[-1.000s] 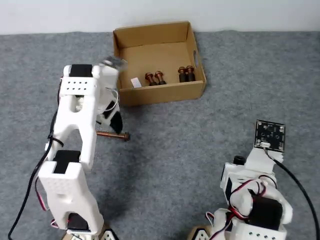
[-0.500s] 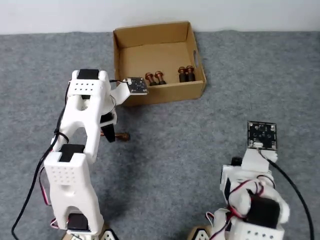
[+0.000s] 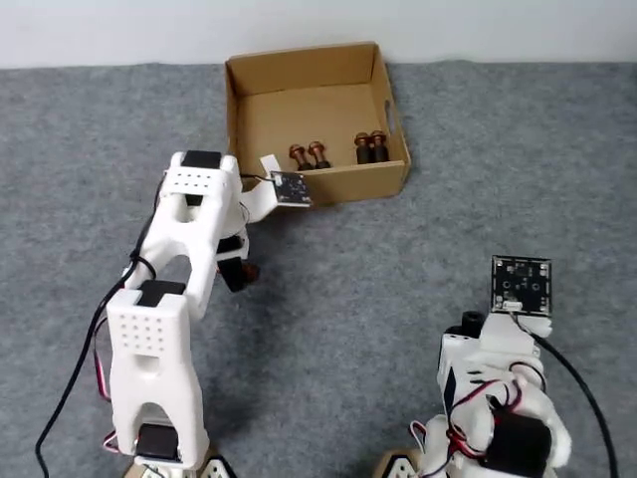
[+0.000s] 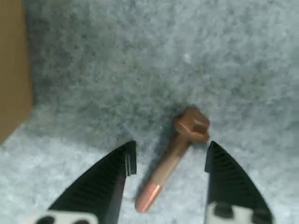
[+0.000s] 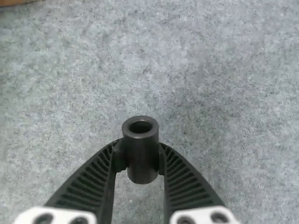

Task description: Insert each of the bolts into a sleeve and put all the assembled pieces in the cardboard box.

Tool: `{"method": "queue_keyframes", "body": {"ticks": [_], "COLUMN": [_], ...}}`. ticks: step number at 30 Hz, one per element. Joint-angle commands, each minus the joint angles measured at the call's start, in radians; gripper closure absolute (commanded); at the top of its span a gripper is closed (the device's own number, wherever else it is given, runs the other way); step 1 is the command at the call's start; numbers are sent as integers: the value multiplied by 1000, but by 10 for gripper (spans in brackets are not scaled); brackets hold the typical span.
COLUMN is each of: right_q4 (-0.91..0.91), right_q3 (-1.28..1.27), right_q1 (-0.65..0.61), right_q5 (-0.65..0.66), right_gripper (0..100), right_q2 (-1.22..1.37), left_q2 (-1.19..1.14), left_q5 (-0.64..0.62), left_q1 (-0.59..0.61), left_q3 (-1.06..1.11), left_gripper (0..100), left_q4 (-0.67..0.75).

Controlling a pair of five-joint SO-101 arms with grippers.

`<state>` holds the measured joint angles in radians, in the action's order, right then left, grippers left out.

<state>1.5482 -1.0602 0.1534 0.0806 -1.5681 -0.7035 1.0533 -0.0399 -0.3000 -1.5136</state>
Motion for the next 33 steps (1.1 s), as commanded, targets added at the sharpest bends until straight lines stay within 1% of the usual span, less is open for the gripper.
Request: {"method": "queue_keyframes", "body": {"ticks": [1, 3, 6, 9, 10, 11, 13, 15, 20, 23, 28, 33], "right_q4": [-22, -22, -24, -24, -24, -24, -24, -25, -22, -15, 7, 21], "right_q3": [9, 2, 0, 0, 0, 0, -3, -12, -14, -11, 9, 46], "right_q1": [8, 8, 8, 8, 8, 8, 8, 8, 8, 4, 1, -47], "right_q5": [32, 41, 43, 43, 43, 43, 43, 43, 43, 43, 43, 35], "right_gripper": [991, 991, 991, 991, 991, 991, 991, 991, 991, 991, 991, 991], "right_q2": [-8, -10, -10, -18, -31, -51, -99, -136, -225, -251, -248, -248], "left_q2": [-21, -32, -43, -34, -32, -28, 5, 48, 189, 269, 434, 658], "left_q5": [-26, -52, -84, -86, -91, -121, -229, -307, -390, -476, -658, -798], "left_q1": [-15, -29, -46, -57, -61, -68, -81, -101, -158, -192, -235, -264], "left_q3": [-38, -45, -67, -70, -71, -71, -82, -90, -74, -64, -62, 13], "left_gripper": [832, 876, 933, 994, 993, 992, 992, 992, 992, 992, 992, 992], "left_q4": [55, 58, 26, 29, 26, 14, -26, -55, -141, -178, -241, -238]}}
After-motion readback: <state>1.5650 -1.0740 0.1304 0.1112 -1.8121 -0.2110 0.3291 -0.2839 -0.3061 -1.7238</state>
